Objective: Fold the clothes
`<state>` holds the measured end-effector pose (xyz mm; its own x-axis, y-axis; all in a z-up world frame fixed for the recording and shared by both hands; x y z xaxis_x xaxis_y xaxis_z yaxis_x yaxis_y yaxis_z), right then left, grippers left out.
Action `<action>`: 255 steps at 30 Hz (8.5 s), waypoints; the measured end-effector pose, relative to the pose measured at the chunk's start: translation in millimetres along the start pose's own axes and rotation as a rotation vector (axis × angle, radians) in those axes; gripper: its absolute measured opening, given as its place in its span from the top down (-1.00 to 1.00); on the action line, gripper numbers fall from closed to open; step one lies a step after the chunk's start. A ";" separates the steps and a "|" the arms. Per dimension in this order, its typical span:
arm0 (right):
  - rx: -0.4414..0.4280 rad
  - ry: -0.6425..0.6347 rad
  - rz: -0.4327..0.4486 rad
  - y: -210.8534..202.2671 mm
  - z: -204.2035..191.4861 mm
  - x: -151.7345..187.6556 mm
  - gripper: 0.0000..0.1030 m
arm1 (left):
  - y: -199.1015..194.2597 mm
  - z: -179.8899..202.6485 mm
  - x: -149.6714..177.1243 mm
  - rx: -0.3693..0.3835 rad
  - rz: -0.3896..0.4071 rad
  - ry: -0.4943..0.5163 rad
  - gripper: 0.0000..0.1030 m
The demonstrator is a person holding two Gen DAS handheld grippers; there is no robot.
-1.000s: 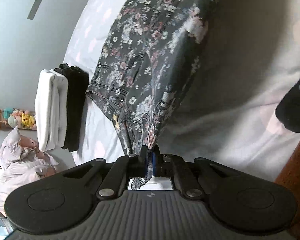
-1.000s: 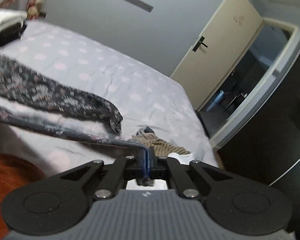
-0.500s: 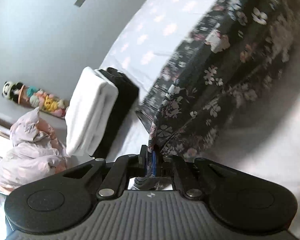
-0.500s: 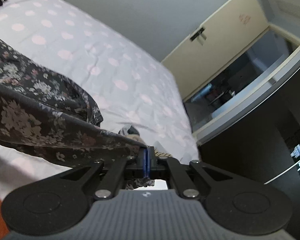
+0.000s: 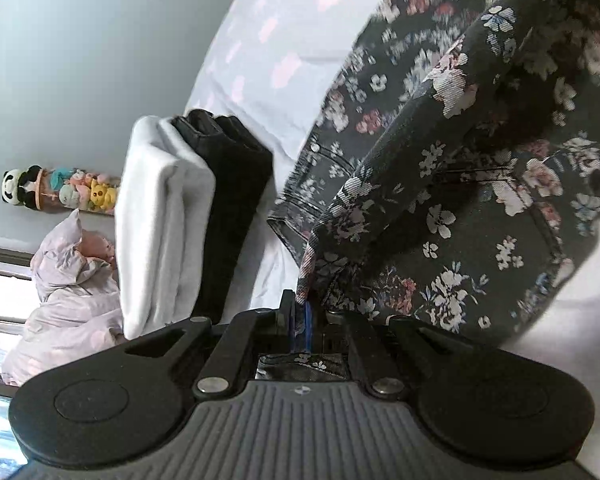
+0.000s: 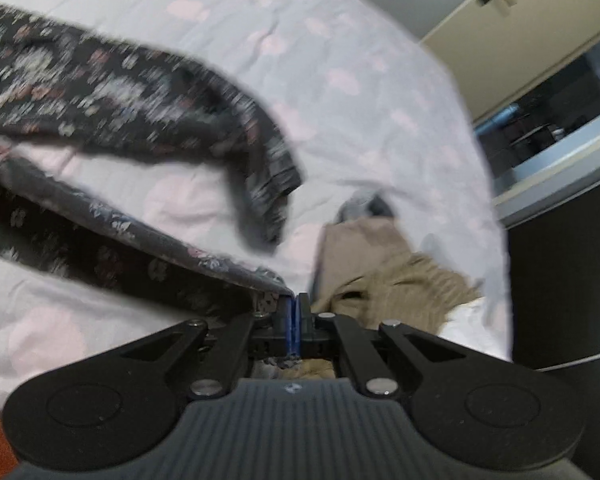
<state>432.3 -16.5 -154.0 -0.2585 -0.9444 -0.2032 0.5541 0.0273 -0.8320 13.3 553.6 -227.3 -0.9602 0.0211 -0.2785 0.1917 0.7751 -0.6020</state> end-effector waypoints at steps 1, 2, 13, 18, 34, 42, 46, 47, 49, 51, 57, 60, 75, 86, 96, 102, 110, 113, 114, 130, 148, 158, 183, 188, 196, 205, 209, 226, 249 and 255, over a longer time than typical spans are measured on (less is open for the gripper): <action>-0.023 -0.007 -0.009 7.4 -3.4 0.4 0.96 | 3.7 3.2 0.6 -0.003 -0.006 0.006 0.90; -0.045 -0.014 -0.018 14.8 -6.8 0.9 0.96 | 7.0 5.7 0.8 -0.006 -0.012 0.010 0.90; -0.130 0.141 0.243 -1.8 28.7 -17.4 -0.09 | 22.7 11.5 -7.3 -0.025 -0.053 0.007 0.89; -0.064 0.217 0.266 31.9 44.0 -30.4 -0.10 | 27.0 15.0 -10.0 -0.039 -0.075 0.007 0.89; -0.010 0.708 0.226 116.9 146.5 -36.5 1.00 | 42.8 22.2 -21.8 -0.054 -0.130 0.043 0.88; -0.068 0.507 0.317 111.6 98.3 -26.6 0.36 | 46.8 25.3 -22.2 -0.051 -0.147 0.074 0.88; -0.070 0.415 0.318 119.7 76.3 -20.4 0.14 | 48.5 26.5 -23.4 -0.059 -0.153 0.078 0.87; -0.064 0.401 0.315 124.8 72.8 -21.4 0.13 | 48.9 26.9 -23.2 -0.061 -0.155 0.078 0.87; -0.049 0.417 0.310 136.4 73.4 -26.8 0.14 | 48.8 28.0 -23.1 -0.068 -0.158 0.079 0.87; -0.057 0.457 0.316 144.4 74.9 -34.6 0.36 | 47.4 27.5 -22.9 -0.073 -0.159 0.082 0.87; -0.116 0.717 0.383 129.0 107.8 -33.1 0.74 | 44.7 25.5 -22.3 -0.071 -0.157 0.090 0.87; -0.131 0.830 0.377 121.6 131.4 -27.9 0.75 | 45.8 26.0 -23.7 -0.073 -0.155 0.092 0.87; -0.039 0.590 0.215 112.6 105.7 -16.5 0.60 | 40.7 23.7 -20.8 -0.066 -0.126 0.079 0.87; -0.123 0.225 0.331 5.1 -0.7 31.9 -0.07 | 20.4 10.5 -15.0 -0.080 -0.066 -0.012 0.87; 0.052 0.262 0.246 23.3 -20.5 40.8 0.96 | -13.6 -7.8 0.3 -0.086 -0.009 -0.115 0.87; 0.169 0.303 0.290 -16.6 27.1 23.9 0.97 | -32.2 -30.6 8.8 -0.064 0.018 -0.214 0.87; 0.253 0.248 0.269 -41.2 78.2 -31.7 0.97 | -36.8 -62.5 -14.6 -0.053 0.034 -0.272 0.91; 0.256 0.238 0.230 -26.3 94.4 -57.7 0.97 | -20.3 -63.8 -35.0 -0.067 0.037 -0.261 0.92; 0.249 0.239 0.208 -16.5 99.2 -66.9 0.97 | -12.9 -63.1 -41.9 -0.069 0.035 -0.258 0.92; 0.283 0.202 -0.004 148.1 127.8 -153.7 1.00 | 116.5 -13.0 -99.5 -0.053 -0.074 -0.174 0.93; 0.063 0.641 0.182 130.0 154.4 -88.2 0.29 | 58.4 -39.5 -73.5 -0.046 0.025 -0.487 0.29; -0.044 0.644 0.166 166.2 108.2 -71.4 0.28 | -3.1 -14.2 -14.1 0.057 -0.043 -0.768 0.29; 0.097 0.789 0.165 127.1 132.5 -44.3 0.83 | -35.1 44.4 77.6 0.304 -0.261 -1.262 0.30; 0.084 0.774 0.057 155.5 113.8 -39.3 0.75 | -42.9 52.6 69.8 0.370 -0.227 -1.243 0.30; 0.138 0.856 0.136 123.5 114.7 -26.2 0.52 | -26.3 39.7 77.6 0.449 -0.224 -1.405 0.14; -0.234 1.023 0.232 80.7 -3.5 -65.7 0.36 | 14.2 6.0 82.7 0.447 -0.212 -1.676 0.01; -0.411 1.153 0.235 73.2 -70.9 -90.3 0.26 | 20.4 5.7 81.4 0.464 -0.175 -1.686 -0.01; -0.419 1.124 0.342 68.6 -144.3 -113.9 -0.05 | 59.4 -6.1 72.1 0.578 -0.146 -1.915 -0.12; -0.508 1.224 0.370 78.4 -139.0 -115.0 -0.13 | 72.9 -12.6 68.4 0.551 -0.130 -1.964 0.02; -0.475 1.174 0.380 86.7 -134.2 -124.0 0.60 | 74.6 -17.1 63.7 0.480 -0.116 -1.941 0.44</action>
<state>406.1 146.9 -270.2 -0.8101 -0.0153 -0.5860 0.4769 0.5643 -0.6740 -37.1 623.5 -277.2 0.4256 -0.8466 -0.3194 0.5016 0.5145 -0.6955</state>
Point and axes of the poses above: each gripper's, at about its wrist camera, not at the fingertips, and y roughly the way its jaws point, z to its right, x to its underside, the point moved 9 cm from there along y, roughly the way its jaws point, and after that the axes turned 15 degrees about -y, right-handed, at the moved point
